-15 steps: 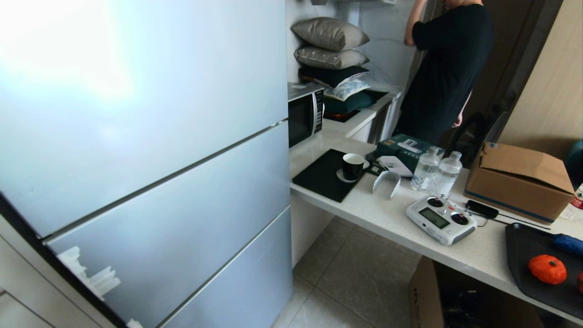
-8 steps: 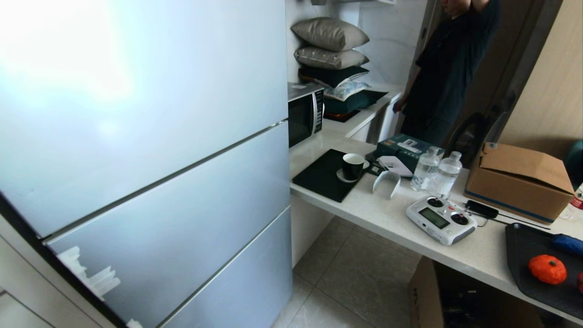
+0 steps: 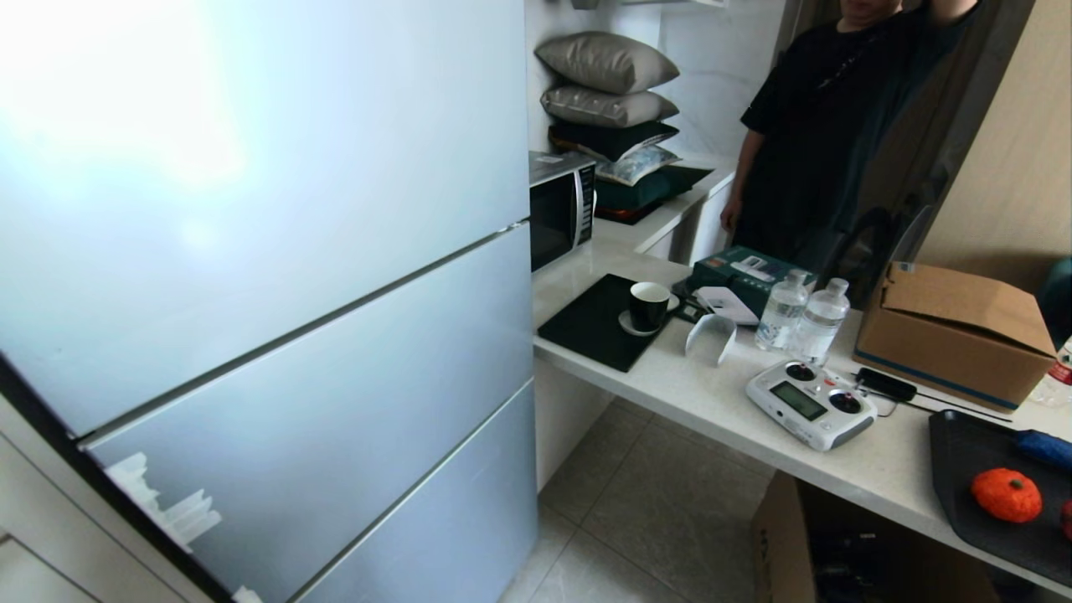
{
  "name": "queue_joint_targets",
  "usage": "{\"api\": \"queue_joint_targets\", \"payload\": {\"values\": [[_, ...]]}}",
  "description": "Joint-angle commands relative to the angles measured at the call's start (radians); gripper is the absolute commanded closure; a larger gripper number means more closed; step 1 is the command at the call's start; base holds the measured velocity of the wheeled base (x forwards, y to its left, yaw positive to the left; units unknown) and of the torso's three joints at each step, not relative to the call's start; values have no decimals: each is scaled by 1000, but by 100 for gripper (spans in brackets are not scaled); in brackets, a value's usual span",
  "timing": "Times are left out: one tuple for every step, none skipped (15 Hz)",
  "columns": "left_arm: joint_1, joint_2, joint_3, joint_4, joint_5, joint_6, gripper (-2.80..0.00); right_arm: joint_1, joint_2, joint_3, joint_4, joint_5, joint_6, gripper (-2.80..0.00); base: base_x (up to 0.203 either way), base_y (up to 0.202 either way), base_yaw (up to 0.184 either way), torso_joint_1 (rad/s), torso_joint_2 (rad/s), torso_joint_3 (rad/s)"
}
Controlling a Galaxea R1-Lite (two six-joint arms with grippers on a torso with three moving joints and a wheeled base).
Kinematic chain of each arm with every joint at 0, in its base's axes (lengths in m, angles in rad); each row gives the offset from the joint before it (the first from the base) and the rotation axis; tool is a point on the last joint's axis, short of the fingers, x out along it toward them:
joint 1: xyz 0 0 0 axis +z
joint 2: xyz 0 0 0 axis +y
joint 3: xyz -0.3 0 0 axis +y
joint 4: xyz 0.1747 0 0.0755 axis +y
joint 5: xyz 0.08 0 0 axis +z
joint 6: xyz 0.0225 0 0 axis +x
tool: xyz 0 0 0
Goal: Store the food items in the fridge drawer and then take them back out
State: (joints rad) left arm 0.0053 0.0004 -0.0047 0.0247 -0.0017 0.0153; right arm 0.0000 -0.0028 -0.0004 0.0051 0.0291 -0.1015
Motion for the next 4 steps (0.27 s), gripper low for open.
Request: {"api": "queue_joint_targets", "payload": {"values": [[1, 0, 0, 0, 0, 0, 0, 0, 3, -1, 1, 2, 6, 0, 0, 0, 0, 0, 0, 0], [1, 0, 0, 0, 0, 0, 0, 0, 1, -1, -1, 2, 14, 0, 0, 0, 0, 0, 0, 0], [1, 0, 0, 0, 0, 0, 0, 0, 1, -1, -1, 3, 16, 0, 0, 0, 0, 0, 0, 0], [1, 0, 0, 0, 0, 0, 0, 0, 2, -1, -1, 2, 14, 0, 0, 0, 0, 0, 0, 0]]}}
